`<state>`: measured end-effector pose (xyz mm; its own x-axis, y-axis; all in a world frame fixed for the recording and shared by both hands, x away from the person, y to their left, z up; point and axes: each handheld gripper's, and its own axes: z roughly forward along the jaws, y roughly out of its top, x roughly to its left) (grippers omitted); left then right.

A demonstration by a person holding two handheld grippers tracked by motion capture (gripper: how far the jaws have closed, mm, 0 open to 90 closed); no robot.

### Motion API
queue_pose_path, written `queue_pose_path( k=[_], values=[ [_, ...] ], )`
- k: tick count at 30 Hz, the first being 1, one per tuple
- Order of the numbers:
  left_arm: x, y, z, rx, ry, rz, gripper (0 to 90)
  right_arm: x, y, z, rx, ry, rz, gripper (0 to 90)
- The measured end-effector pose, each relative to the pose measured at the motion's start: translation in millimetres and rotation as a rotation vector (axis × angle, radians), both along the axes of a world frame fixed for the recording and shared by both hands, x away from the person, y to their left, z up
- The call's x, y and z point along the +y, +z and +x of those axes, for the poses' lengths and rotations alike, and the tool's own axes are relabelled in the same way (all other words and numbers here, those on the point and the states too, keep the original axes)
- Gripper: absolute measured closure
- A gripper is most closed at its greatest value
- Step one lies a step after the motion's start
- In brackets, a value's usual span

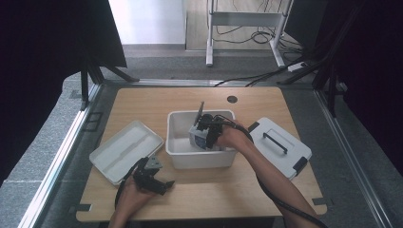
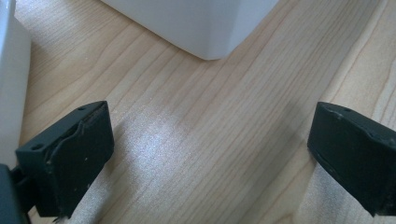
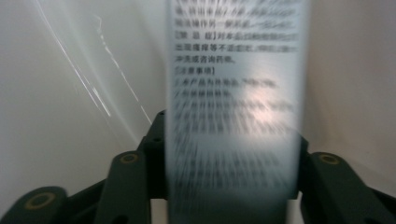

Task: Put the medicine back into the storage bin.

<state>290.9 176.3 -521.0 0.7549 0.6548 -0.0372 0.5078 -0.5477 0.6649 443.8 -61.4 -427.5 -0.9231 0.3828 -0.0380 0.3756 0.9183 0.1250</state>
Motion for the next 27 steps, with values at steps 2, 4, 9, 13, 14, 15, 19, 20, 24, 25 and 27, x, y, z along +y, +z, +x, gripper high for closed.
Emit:
queue_pose_path(
  k=[2, 4, 9, 13, 14, 15, 19, 20, 24, 25, 27],
  values=[
    [0.0, 0.0, 0.0, 0.000, 0.000, 0.000, 0.4, -1.9, 4.8, 0.8, -0.005, -0.007, 0.031, 49.1],
    [0.0, 0.0, 0.0, 0.000, 0.000, 0.001, 0.4, -2.9, 9.1, 0.6, -0.007, -0.013, 0.042, 49.0],
    [0.3, 0.3, -0.1, 0.002, -0.001, 0.004, 0.4, -10.4, 25.7, -2.4, -0.013, -0.017, 0.119, 43.4],
    [0.2, 0.1, -0.1, 0.002, 0.002, 0.000, 0.5, -19.8, 40.0, -7.8, -0.041, -0.021, 0.200, 35.3],
    [0.2, 0.1, 0.0, 0.002, 0.001, 0.001, 0.5, -22.0, 42.6, -9.2, -0.052, -0.018, 0.217, 33.1],
    [0.2, 0.1, 0.0, 0.001, 0.000, 0.001, 0.5, -25.5, 46.6, -12.1, -0.066, -0.015, 0.238, 30.0],
    [0.2, 0.1, -0.1, 0.000, 0.002, 0.001, 0.5, -37.4, 57.2, -24.3, -0.097, -0.005, 0.310, 18.5],
    [0.2, 0.1, -0.1, 0.000, 0.002, 0.000, 0.6, -40.7, 59.4, -27.4, -0.101, -0.006, 0.326, 17.0],
    [0.2, 0.1, -0.1, 0.000, 0.004, -0.001, 0.7, -54.2, 65.7, -39.0, -0.143, -0.018, 0.381, 12.7],
    [0.2, 0.1, -0.1, 0.000, 0.004, -0.001, 0.7, -59.2, 67.4, -42.8, -0.152, -0.024, 0.400, 12.5],
    [0.2, 0.0, -0.1, 0.000, 0.004, -0.001, 0.7, -66.8, 69.5, -49.3, -0.162, -0.031, 0.427, 11.6]
  ],
)
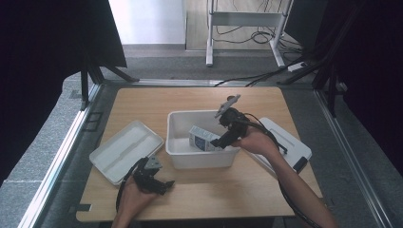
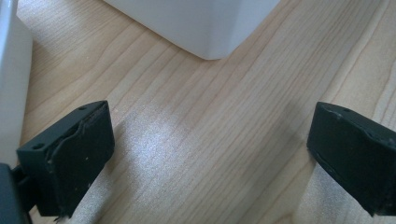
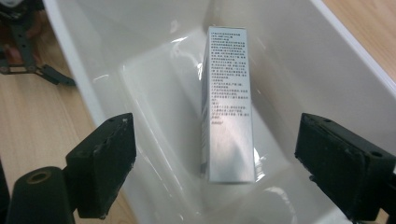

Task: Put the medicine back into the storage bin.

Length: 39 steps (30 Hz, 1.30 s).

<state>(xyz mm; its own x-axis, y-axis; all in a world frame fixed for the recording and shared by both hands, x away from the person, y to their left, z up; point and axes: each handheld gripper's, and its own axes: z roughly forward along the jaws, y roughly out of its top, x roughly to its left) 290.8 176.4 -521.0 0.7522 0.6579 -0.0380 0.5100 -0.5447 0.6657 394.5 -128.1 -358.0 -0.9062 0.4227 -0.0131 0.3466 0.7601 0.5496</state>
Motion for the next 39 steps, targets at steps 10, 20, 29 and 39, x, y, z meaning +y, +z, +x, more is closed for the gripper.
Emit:
queue_pose_path(
  k=[10, 20, 29, 39],
  values=[
    [0.0, 0.0, 0.1, 0.001, -0.001, 0.000, 0.6, -33.7, -0.4, -36.1, -0.065, -0.009, 0.101, 1.9],
    [-0.1, -0.1, 0.1, 0.000, -0.001, 0.000, 0.5, -66.0, -28.2, -62.0, -0.102, -0.069, 0.148, 0.6],
    [-0.1, -0.2, -0.1, -0.001, 0.000, 0.000, 0.5, -87.6, -75.0, -75.5, -0.094, -0.094, 0.189, 1.5],
    [-0.2, -0.2, -0.1, -0.001, 0.000, 0.000, 0.5, -92.9, -142.3, -86.4, -0.048, -0.125, 0.171, 3.4]
  ],
)
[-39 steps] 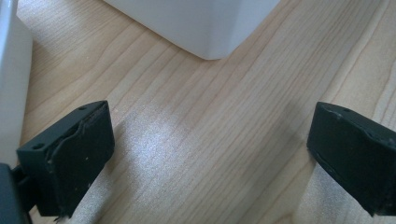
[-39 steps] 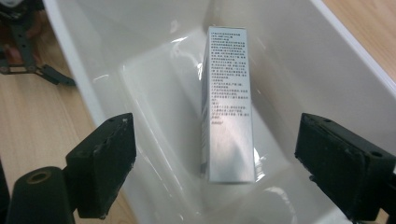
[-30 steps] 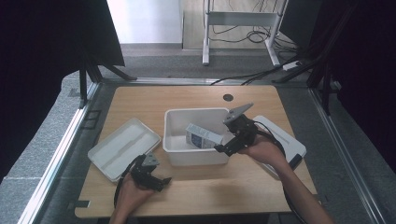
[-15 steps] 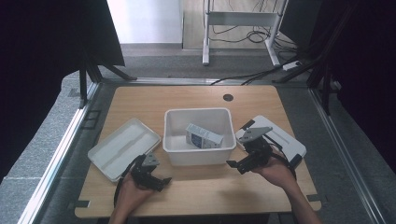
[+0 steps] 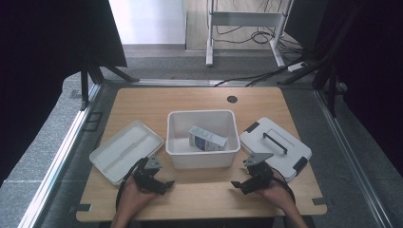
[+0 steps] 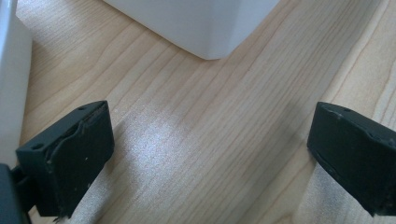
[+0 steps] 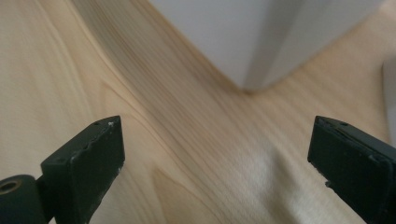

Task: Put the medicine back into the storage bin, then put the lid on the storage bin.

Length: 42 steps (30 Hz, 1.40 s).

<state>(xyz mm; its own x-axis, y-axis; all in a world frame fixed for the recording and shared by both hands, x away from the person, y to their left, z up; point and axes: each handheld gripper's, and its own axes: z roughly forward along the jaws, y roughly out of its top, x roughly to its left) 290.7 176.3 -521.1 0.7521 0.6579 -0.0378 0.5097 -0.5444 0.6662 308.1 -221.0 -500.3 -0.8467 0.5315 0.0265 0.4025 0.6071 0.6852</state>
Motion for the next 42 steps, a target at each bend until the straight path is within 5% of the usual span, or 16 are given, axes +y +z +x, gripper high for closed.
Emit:
queue_pose_path(
  k=[3, 9, 15, 24, 35, 42],
  values=[
    [0.1, 0.1, 0.0, 0.001, 0.000, 0.000, 0.5, -2.1, -11.8, -0.7, -0.001, -0.010, -0.027, 3.2],
    [0.2, 0.2, 0.7, 0.002, 0.001, 0.001, 0.1, -4.7, -18.0, -2.2, -0.023, -0.026, 0.003, 0.4],
    [-0.4, 7.2, 4.2, 0.008, -0.001, 0.047, 0.8, -4.7, -18.1, -2.3, -0.022, -0.027, 0.002, 0.3],
    [4.9, 35.8, 14.4, 0.030, -0.044, 0.100, 11.3, -4.7, -18.2, -2.2, -0.022, -0.028, 0.002, 0.3],
    [41.4, 75.7, 46.1, 0.066, 0.019, 0.154, 19.8, -4.8, -18.1, -2.1, -0.022, -0.029, 0.003, 0.5],
    [71.5, 83.2, 70.5, 0.112, 0.088, 0.182, 25.4, -4.8, -18.1, -2.2, -0.021, -0.030, 0.004, 0.5]
  ],
)
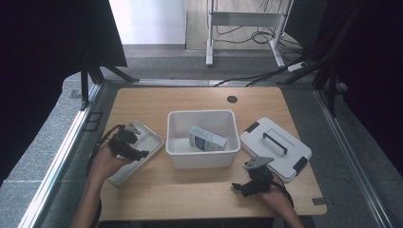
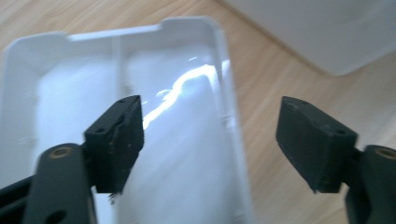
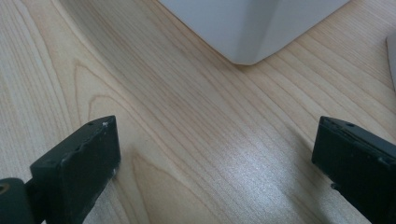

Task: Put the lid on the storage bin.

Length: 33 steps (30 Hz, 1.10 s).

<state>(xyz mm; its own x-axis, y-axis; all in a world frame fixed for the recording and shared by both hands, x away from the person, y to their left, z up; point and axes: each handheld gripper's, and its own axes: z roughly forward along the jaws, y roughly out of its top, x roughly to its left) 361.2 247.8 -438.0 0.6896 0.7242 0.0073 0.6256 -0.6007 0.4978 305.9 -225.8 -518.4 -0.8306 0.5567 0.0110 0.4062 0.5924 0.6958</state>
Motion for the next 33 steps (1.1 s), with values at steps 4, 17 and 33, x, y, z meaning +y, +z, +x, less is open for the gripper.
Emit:
queue_pose_path(
  k=[4, 17, 33],
  values=[
    [14.9, -2.4, 12.8, 0.038, 0.029, 0.016, 33.0, 0.0, 0.0, 0.1, 0.000, -0.001, 0.001, 0.6],
    [33.1, -29.2, 40.3, 0.221, 0.060, 0.144, 65.2, -0.3, 0.1, 0.2, -0.002, -0.002, -0.001, 0.8],
    [34.0, -22.6, 45.8, 0.237, -0.010, 0.216, 89.0, -0.3, 0.1, 0.2, -0.003, -0.003, -0.001, 0.9]
  ],
)
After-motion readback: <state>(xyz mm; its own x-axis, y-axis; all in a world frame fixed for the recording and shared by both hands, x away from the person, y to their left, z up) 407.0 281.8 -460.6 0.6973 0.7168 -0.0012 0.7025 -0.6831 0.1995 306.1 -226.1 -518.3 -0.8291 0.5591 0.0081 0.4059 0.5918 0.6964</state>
